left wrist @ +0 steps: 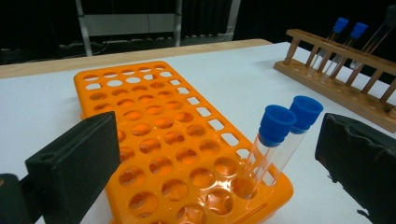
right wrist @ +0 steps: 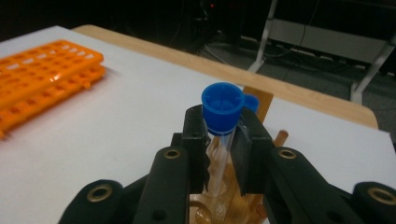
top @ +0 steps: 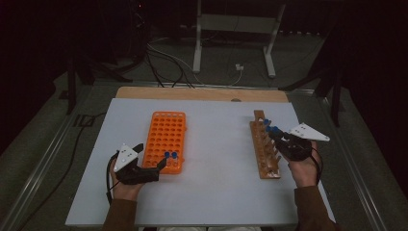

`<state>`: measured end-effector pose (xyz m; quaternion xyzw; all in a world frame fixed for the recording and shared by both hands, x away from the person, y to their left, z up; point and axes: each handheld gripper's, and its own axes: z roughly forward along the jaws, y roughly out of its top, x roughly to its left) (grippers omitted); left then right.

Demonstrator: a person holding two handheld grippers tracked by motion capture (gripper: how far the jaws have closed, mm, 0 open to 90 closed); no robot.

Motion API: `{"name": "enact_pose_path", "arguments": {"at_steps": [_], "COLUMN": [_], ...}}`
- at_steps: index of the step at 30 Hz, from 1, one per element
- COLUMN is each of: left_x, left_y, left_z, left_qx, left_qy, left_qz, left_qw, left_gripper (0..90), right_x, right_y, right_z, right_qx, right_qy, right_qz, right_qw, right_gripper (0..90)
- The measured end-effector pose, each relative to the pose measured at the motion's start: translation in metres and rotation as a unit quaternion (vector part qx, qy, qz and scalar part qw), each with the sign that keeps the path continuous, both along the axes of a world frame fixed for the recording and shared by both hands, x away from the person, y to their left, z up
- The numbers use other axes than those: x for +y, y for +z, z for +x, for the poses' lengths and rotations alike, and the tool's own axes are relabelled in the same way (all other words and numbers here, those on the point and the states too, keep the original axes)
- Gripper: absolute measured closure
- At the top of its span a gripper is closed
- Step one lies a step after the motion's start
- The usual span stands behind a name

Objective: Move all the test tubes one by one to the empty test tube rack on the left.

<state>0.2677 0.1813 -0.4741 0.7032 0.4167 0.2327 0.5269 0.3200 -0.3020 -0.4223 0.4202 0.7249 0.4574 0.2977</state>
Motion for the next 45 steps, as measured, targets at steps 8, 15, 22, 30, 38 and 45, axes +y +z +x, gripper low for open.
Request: {"name": "enact_pose_path", "arguments": {"at_steps": [8, 15, 22, 30, 38, 45], "left_x": [-0.001, -0.015, -0.035, -0.067, -0.104, -0.137], "left_y": [0.007, 0.029, 0.044, 0.048, 0.053, 0.047], "left_z": [-0.004, -0.01, -0.013, -0.008, -0.004, 0.0], "left_qx": [-0.016, -0.042, -0.055, -0.049, -0.046, -0.032], "left_qy": [0.013, 0.011, -0.004, -0.02, -0.056, -0.098], "left_qz": [-0.001, 0.01, 0.023, 0.031, 0.023, 0.026], "left_qw": [0.9998, 0.999, 0.9982, 0.9981, 0.9971, 0.9943], "left_gripper": [1.0, 1.1, 2.3, 5.0, 7.8, 11.2], "right_x": [0.003, 0.009, 0.026, 0.047, 0.063, 0.073], "right_y": [0.019, 0.027, 0.022, 0.016, 0.014, 0.014], "right_z": [-0.009, -0.013, -0.011, -0.011, -0.013, -0.016], "right_qx": [-0.022, -0.022, -0.002, 0.021, 0.032, 0.039], "right_qy": [0.005, 0.026, 0.055, 0.078, 0.104, 0.132], "right_qz": [0.016, 0.037, 0.042, 0.044, 0.054, 0.063], "right_qw": [0.9996, 0.9987, 0.9976, 0.9958, 0.9926, 0.9885], "right_gripper": [76.7, 76.6, 76.6, 76.6, 76.5, 76.5]}}
